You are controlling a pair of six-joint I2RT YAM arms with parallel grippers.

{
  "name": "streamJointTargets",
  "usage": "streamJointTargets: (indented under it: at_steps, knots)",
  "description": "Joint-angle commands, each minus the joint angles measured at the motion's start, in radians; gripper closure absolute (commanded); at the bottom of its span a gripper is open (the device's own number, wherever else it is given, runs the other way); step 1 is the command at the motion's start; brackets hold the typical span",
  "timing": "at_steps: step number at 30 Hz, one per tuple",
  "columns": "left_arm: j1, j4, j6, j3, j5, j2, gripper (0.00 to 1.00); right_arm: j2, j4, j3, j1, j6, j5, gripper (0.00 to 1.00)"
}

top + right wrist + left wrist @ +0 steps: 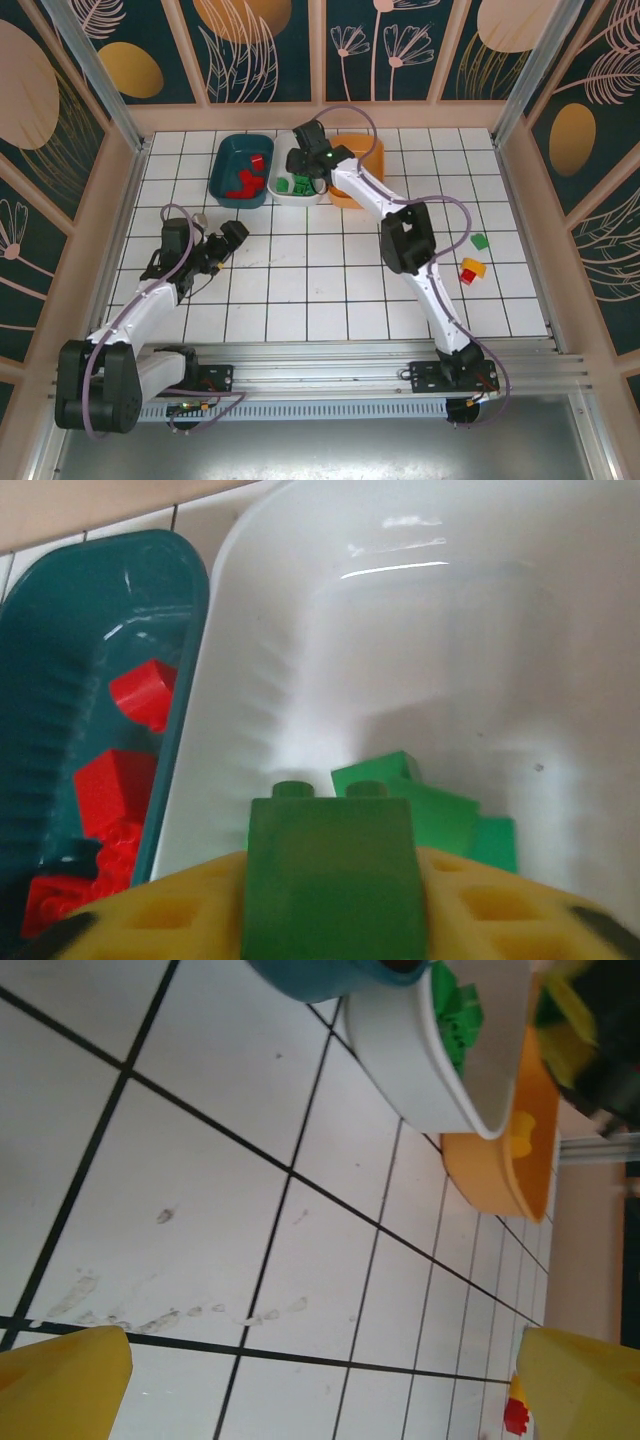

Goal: Sort the legos into containers by color

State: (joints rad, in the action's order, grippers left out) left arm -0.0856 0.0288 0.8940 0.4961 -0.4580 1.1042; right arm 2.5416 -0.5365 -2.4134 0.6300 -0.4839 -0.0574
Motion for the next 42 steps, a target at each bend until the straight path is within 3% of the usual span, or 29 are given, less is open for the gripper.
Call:
streamJointTargets:
  at_steps: [1, 4, 8, 13, 16, 20, 23, 27, 33, 42]
  knots:
    - [0.004, -0.007, -0.044, 0.014, -0.060, -0.029, 0.01, 0.049, -0.154, -0.203, 0.005, 0.049, 0.037, 0.39]
    - [0.003, 0.020, -0.042, 0.027, -0.090, -0.030, 0.01, -0.016, -0.145, -0.155, 0.010, 0.069, 0.022, 0.31]
    - [0.003, 0.070, -0.010, 0.039, -0.119, -0.026, 0.01, -0.211, -0.088, 0.065, 0.017, 0.088, -0.068, 0.28]
    - [0.000, 0.127, 0.034, 0.016, -0.148, -0.042, 0.01, -0.566, 0.032, 0.551, 0.009, 0.029, -0.226, 0.28]
    - [-0.023, 0.172, 0.059, -0.019, -0.143, -0.071, 0.01, -0.770, 0.008, 0.855, -0.031, -0.124, -0.319, 0.27]
    - [-0.141, 0.215, 0.053, -0.030, -0.088, -0.071, 0.02, -1.058, -0.066, 1.292, -0.156, -0.410, -0.363, 0.27]
    - [-0.249, 0.265, 0.056, -0.017, -0.078, -0.021, 0.01, -1.292, -0.061, 1.580, -0.226, -0.533, -0.336, 0.27]
    - [-0.322, 0.275, 0.028, 0.017, -0.083, 0.035, 0.02, -1.522, -0.105, 1.761, -0.273, -0.592, -0.300, 0.22]
    - [-0.328, 0.261, 0.008, 0.024, -0.059, 0.029, 0.02, -1.498, -0.172, 1.817, -0.315, -0.581, -0.171, 0.21]
    - [-0.328, 0.248, 0.028, -0.004, -0.041, -0.004, 0.01, -1.431, -0.068, 1.904, -0.314, -0.602, -0.118, 0.21]
